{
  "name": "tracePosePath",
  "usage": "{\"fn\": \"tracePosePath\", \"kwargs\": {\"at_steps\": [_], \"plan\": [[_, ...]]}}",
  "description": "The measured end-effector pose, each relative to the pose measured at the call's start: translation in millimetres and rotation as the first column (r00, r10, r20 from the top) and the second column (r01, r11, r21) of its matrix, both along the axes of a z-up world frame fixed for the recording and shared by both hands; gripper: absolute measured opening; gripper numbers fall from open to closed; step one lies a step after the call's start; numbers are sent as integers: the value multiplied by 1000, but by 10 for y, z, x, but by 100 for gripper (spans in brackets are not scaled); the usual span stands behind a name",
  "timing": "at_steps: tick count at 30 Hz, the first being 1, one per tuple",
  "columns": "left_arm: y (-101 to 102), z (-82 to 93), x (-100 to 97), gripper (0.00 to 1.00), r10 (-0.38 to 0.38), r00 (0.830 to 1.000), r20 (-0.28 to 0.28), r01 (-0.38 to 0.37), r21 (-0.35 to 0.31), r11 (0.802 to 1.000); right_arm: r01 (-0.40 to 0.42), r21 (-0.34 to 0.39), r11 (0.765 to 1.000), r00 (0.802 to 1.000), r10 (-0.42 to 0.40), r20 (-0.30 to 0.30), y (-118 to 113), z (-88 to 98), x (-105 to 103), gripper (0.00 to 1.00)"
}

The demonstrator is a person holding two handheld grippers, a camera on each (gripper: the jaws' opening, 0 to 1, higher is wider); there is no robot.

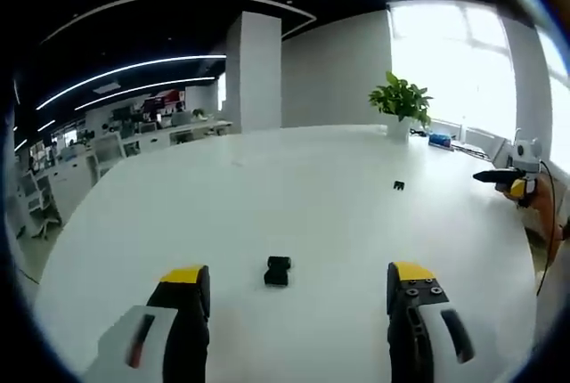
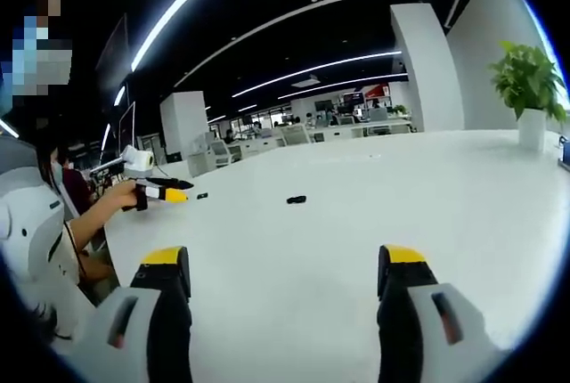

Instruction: Snap the two parts of the plastic buckle together until the buckle closes and remains connected.

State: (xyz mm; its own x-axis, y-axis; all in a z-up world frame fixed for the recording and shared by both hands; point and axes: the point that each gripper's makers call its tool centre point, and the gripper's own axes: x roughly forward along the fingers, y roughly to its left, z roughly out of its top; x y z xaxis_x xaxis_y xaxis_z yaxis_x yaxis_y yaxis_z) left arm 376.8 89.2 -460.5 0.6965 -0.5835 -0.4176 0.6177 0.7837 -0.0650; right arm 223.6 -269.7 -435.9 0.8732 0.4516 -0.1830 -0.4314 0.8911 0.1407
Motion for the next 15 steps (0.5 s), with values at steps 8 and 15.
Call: {"fn": "tracePosePath", "kwargs": {"at_steps": [8, 15], "plan": [[13, -5, 44, 82, -8, 1000, -21, 8, 14, 1000, 5, 2, 1000, 1000, -5, -3, -21, -12, -10, 86], [30, -9, 86, 80, -4, 1000, -31, 4, 16, 1000, 7, 8, 1000, 1000, -7, -2, -26, -13, -8, 86]]}}
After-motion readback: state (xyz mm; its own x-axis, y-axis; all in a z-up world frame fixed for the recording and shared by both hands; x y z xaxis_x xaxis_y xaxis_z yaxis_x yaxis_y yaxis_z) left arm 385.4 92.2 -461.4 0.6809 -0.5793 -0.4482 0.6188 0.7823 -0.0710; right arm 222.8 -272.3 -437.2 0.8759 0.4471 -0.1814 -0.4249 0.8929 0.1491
